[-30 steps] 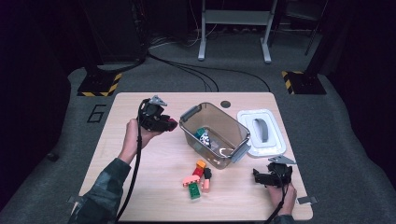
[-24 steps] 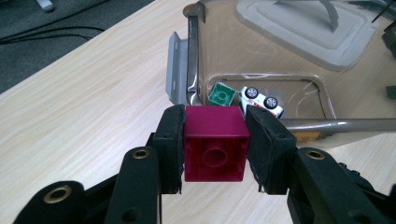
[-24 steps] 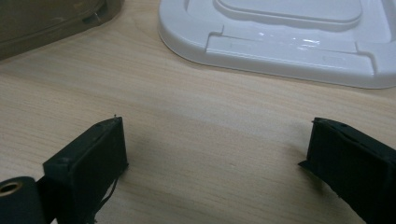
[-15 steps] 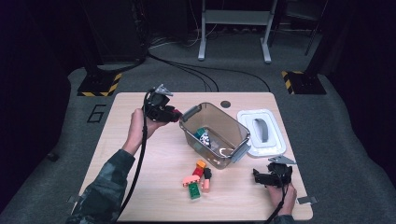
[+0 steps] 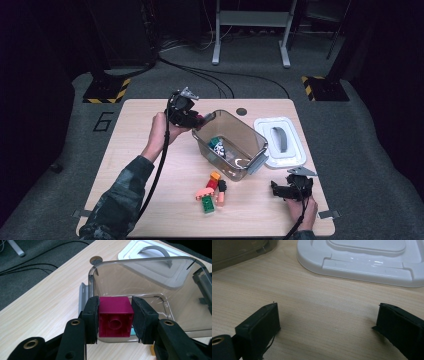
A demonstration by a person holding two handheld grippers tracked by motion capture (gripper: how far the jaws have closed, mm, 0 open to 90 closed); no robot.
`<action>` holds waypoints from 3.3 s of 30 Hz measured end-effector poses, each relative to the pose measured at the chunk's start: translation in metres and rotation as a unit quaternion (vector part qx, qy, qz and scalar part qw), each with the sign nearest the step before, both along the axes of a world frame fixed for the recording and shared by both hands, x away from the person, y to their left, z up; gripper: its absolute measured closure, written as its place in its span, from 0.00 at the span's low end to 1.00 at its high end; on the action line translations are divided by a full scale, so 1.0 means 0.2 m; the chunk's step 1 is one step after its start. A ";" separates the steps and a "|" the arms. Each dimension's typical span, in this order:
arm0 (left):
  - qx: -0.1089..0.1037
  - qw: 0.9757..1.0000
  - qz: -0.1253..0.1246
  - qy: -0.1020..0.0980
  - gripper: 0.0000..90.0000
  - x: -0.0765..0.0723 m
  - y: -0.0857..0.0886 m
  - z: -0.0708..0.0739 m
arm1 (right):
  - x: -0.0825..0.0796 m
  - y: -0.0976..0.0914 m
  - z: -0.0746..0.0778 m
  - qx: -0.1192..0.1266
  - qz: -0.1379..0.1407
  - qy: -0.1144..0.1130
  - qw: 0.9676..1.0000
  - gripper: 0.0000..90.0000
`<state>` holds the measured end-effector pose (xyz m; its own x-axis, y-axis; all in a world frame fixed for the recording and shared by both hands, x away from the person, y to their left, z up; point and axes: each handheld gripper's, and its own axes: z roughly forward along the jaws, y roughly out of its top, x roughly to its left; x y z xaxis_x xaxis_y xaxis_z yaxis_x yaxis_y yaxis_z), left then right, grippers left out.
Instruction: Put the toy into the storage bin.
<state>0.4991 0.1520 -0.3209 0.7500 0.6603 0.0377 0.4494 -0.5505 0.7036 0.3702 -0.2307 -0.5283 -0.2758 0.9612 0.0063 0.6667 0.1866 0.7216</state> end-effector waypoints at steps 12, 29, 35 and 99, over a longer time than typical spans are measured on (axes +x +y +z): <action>-0.002 1.000 -0.008 0.013 0.66 0.02 -0.08 -0.04 | 0.00 0.00 0.00 0.001 0.000 0.000 1.000 0.04; 0.004 0.999 -0.020 0.031 0.66 0.03 -0.15 -0.10 | 0.00 0.00 0.00 0.001 -0.001 0.000 1.000 0.04; 0.006 0.999 -0.024 0.037 0.66 0.02 -0.17 -0.11 | 0.00 0.00 0.00 0.007 -0.005 0.000 1.000 0.05; 0.037 0.984 -0.067 0.160 0.62 -0.01 -0.34 -0.39 | 0.00 0.00 0.00 0.002 -0.002 -0.001 1.000 0.05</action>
